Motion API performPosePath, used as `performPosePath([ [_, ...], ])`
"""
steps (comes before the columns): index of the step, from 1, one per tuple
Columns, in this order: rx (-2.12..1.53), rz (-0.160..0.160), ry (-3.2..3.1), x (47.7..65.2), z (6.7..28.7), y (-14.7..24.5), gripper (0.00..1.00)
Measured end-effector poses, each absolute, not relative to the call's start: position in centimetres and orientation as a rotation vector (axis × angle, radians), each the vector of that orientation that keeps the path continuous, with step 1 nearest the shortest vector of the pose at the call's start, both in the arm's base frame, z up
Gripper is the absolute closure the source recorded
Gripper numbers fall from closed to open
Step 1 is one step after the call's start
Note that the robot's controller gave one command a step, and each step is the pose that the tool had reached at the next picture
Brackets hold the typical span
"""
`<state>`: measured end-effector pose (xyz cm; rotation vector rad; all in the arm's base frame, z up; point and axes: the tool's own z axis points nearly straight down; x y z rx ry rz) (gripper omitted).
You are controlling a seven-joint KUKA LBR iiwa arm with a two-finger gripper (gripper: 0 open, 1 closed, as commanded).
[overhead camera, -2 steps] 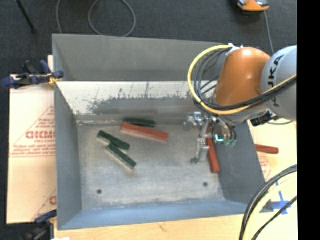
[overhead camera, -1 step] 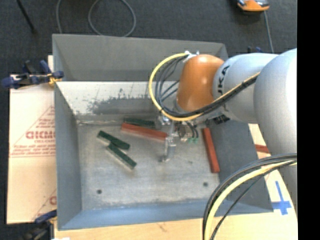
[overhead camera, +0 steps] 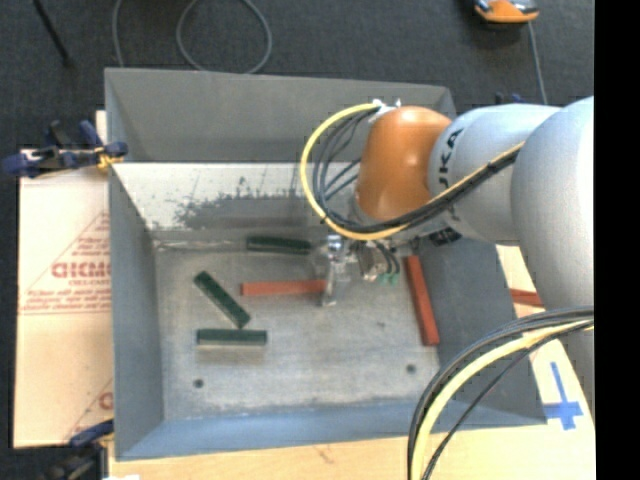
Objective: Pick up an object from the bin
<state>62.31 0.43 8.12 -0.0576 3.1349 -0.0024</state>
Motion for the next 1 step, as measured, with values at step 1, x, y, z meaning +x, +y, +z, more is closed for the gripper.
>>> performPosePath([
  [1,-0.816,-0.006,3.024,62.78,22.31,-0.07,1.0],
])
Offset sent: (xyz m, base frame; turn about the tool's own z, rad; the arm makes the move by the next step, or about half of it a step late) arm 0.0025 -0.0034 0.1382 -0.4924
